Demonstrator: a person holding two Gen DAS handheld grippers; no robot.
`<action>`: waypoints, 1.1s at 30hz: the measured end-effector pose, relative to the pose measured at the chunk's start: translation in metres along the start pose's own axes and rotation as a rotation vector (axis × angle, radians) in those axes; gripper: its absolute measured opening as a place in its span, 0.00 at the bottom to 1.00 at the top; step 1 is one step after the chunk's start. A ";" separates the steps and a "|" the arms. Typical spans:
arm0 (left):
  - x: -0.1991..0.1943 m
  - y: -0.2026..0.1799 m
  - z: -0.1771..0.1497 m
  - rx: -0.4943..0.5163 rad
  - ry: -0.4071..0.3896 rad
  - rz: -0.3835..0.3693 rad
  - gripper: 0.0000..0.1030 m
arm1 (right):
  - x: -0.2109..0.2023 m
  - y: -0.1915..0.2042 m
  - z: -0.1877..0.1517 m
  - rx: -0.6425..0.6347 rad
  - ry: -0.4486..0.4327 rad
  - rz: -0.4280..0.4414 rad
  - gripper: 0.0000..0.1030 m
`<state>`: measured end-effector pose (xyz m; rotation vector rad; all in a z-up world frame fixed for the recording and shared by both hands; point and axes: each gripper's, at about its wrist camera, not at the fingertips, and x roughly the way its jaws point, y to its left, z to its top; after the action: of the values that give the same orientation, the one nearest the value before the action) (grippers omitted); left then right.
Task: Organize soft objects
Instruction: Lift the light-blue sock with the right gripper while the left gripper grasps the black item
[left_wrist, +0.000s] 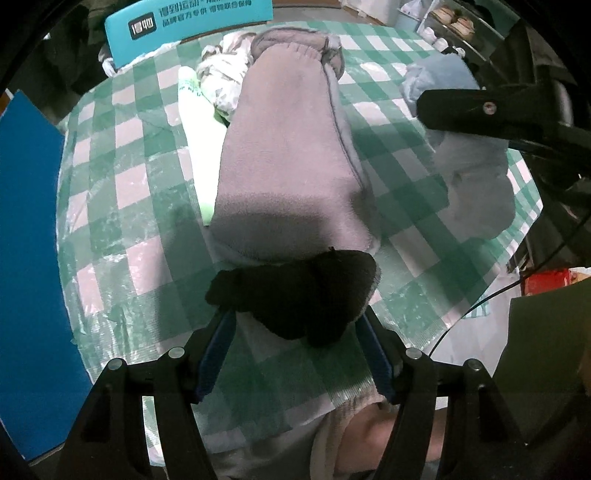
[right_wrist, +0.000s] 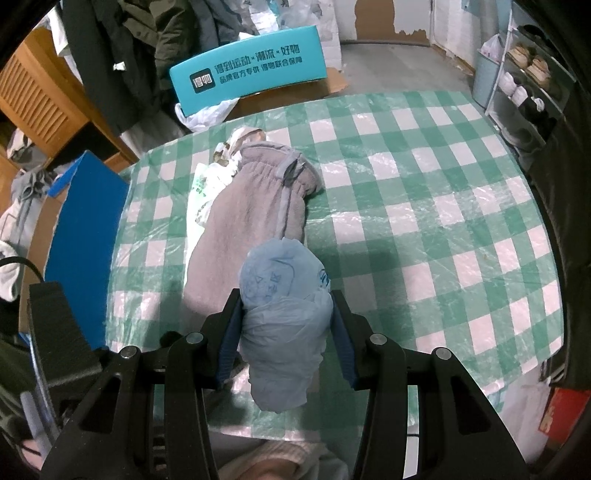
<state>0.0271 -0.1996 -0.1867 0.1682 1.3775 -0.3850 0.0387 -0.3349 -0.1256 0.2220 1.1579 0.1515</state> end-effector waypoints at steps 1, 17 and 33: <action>0.002 0.000 0.000 -0.002 0.002 -0.001 0.66 | 0.001 -0.001 0.000 0.002 0.002 0.001 0.44; -0.011 0.005 -0.002 -0.008 -0.016 -0.015 0.33 | 0.003 0.001 0.002 0.000 0.001 0.002 0.44; -0.055 0.030 0.004 -0.074 -0.142 0.014 0.33 | -0.016 0.019 0.002 -0.049 -0.041 0.014 0.44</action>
<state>0.0342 -0.1635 -0.1350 0.0878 1.2484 -0.3276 0.0339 -0.3200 -0.1062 0.1886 1.1112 0.1869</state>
